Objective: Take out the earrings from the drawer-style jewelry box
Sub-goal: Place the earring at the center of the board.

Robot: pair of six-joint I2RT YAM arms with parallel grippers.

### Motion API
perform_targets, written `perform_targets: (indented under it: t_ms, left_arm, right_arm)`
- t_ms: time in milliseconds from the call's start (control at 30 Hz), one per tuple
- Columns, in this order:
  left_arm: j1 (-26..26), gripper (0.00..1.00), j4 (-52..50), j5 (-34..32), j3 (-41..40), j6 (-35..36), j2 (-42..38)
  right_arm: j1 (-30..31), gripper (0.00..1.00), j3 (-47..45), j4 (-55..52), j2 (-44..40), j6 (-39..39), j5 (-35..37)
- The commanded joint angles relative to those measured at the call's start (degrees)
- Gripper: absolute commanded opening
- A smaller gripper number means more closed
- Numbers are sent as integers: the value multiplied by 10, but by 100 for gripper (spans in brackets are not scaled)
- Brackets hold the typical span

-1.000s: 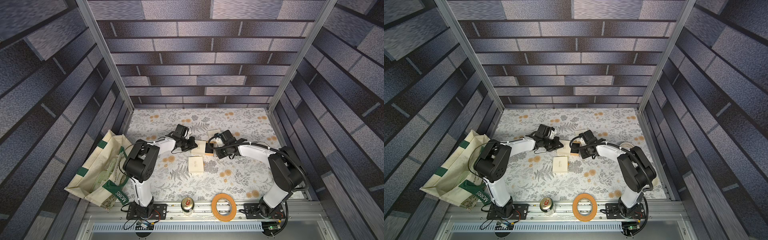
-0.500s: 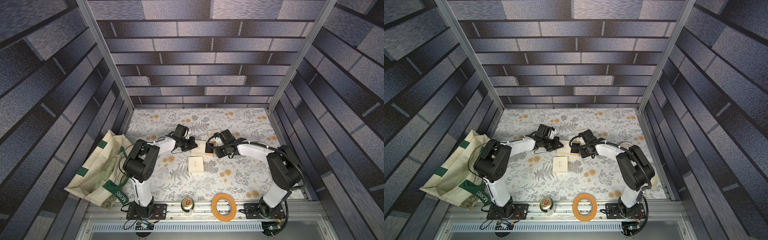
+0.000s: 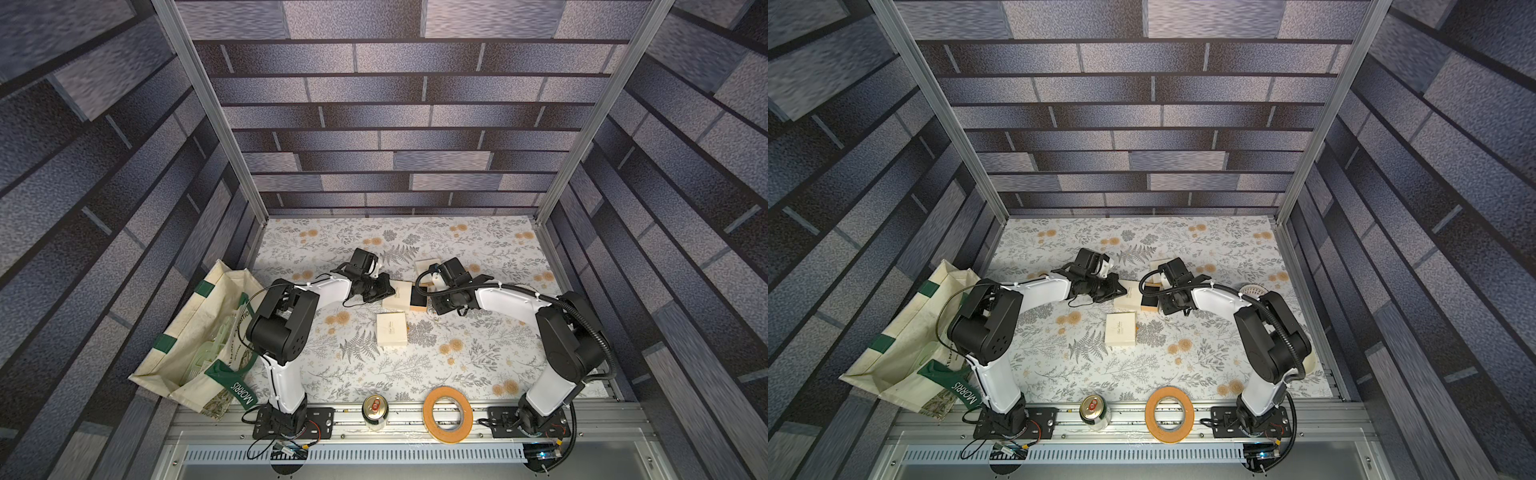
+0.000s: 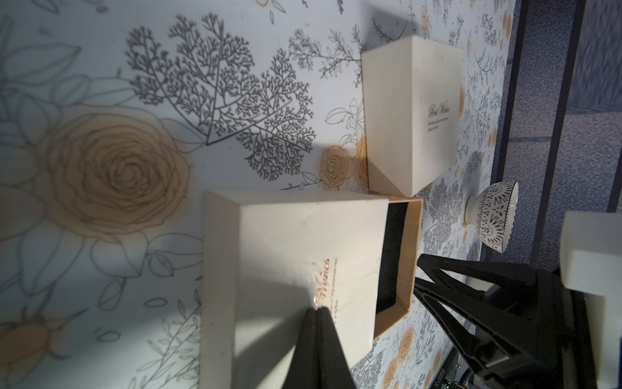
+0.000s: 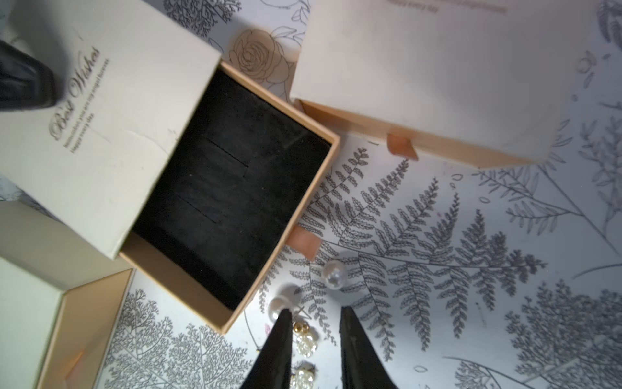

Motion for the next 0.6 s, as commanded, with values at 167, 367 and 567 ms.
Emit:
perform_targets:
  t_ms: [167, 367, 567]
  left_arm:
    - [5, 1, -70, -3, 61, 24, -36]
    - [14, 1, -96, -11, 78, 38, -71]
    - [52, 1, -114, -30, 52, 45, -67]
  right_arm:
    - [-9, 27, 24, -28, -12, 3, 40]
    - [-19, 27, 66, -37, 10, 2, 46]
    - [-22, 27, 89, -45, 37, -4, 47]
